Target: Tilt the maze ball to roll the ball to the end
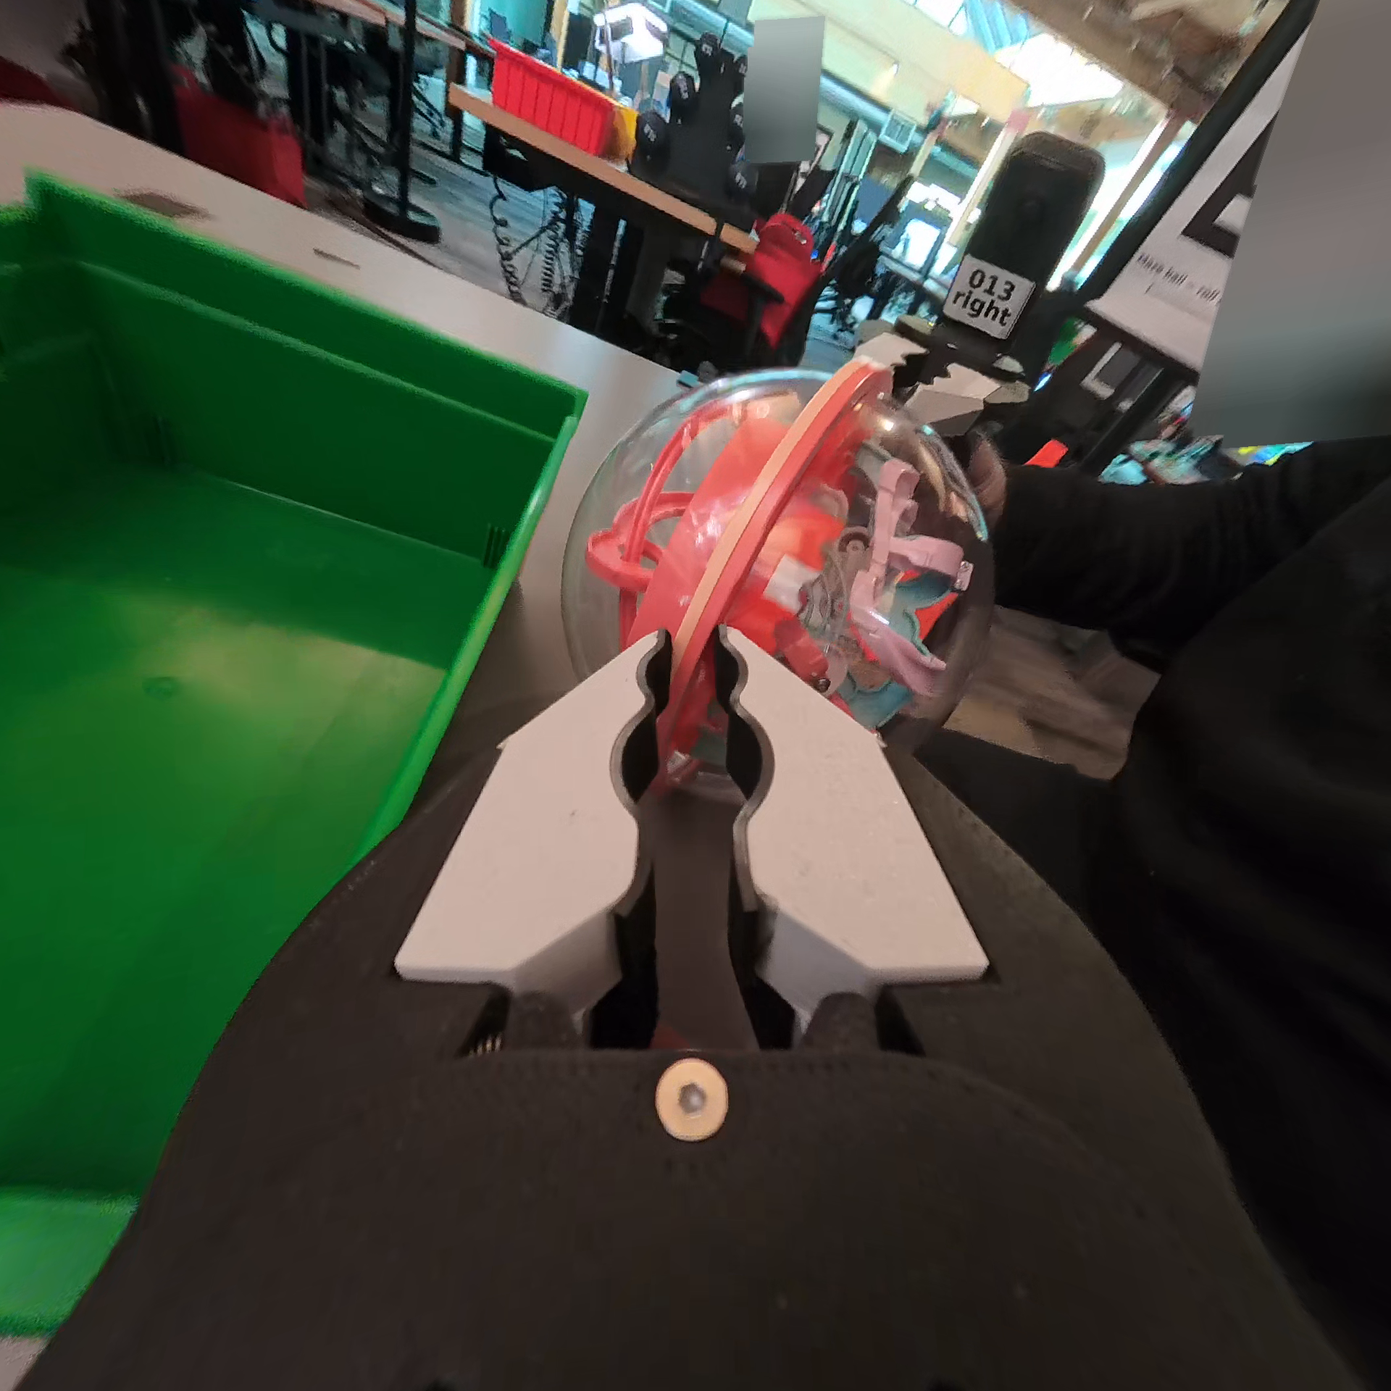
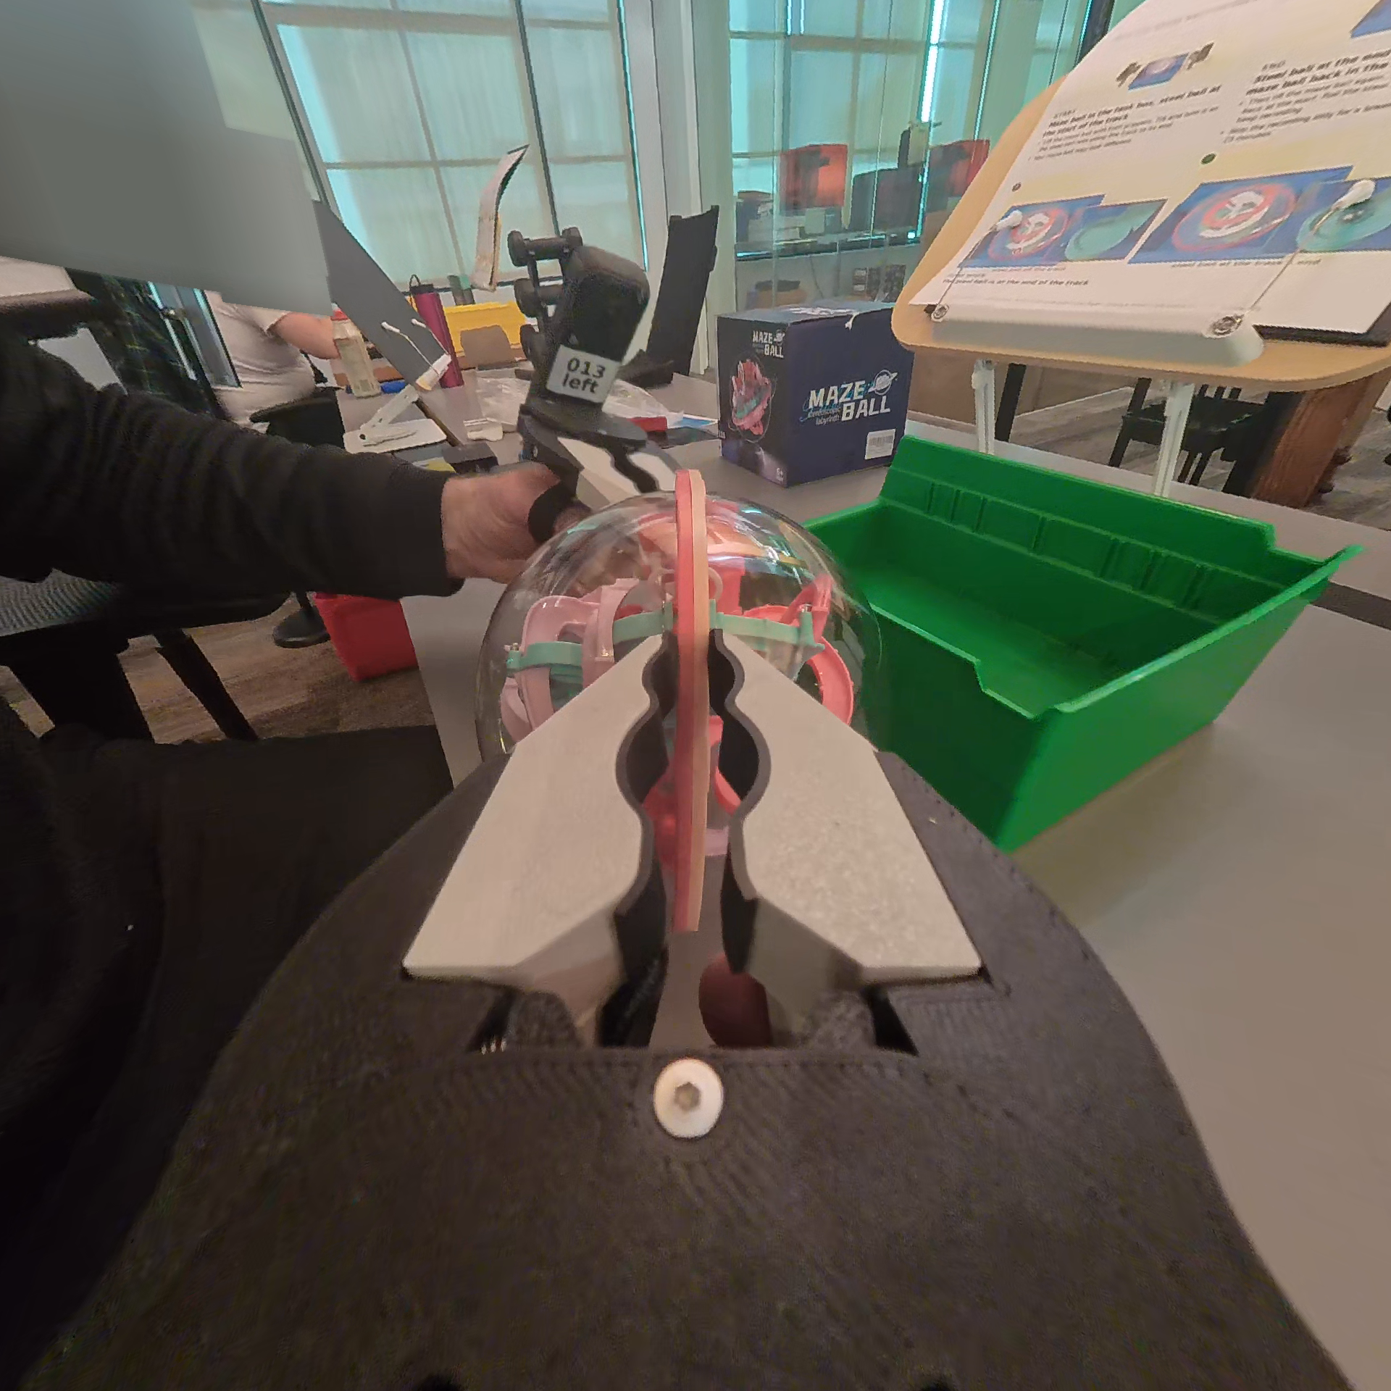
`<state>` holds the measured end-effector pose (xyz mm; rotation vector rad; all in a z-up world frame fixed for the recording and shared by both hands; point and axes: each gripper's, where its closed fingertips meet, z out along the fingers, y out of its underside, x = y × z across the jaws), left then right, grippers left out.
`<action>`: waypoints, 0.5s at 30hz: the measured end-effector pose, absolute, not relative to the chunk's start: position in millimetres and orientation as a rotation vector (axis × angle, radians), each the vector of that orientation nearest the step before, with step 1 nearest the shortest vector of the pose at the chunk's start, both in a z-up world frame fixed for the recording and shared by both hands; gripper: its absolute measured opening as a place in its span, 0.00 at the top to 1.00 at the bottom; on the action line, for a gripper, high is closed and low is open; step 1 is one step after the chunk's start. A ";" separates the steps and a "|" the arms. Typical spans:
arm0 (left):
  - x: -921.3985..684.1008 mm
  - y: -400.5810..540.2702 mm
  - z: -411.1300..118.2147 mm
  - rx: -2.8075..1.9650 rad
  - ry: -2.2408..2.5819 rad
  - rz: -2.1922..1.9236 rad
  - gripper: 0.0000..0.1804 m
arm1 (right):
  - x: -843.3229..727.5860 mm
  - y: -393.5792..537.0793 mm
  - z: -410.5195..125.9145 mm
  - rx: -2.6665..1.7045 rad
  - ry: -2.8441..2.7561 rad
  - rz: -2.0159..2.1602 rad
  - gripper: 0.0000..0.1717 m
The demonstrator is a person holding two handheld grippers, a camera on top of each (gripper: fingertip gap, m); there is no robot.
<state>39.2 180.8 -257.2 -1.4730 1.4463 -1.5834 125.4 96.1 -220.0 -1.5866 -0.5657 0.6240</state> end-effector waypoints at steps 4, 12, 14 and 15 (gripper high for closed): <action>36.8 179.2 -235.9 -1.396 1.546 -1.443 0.94 | 121.0 97.7 -217.6 -1.587 -0.582 0.623 0.96; 66.5 144.9 -205.7 -1.206 1.961 -1.043 0.89 | 113.4 100.5 -215.3 -1.605 -0.633 0.591 0.96; 67.3 143.8 -204.8 -1.197 2.050 -1.018 0.91 | 112.8 100.0 -215.4 -1.610 -0.645 0.589 0.96; 67.7 142.4 -203.3 -1.190 2.081 -1.020 0.92 | 111.3 99.3 -215.2 -1.611 -0.656 0.590 0.96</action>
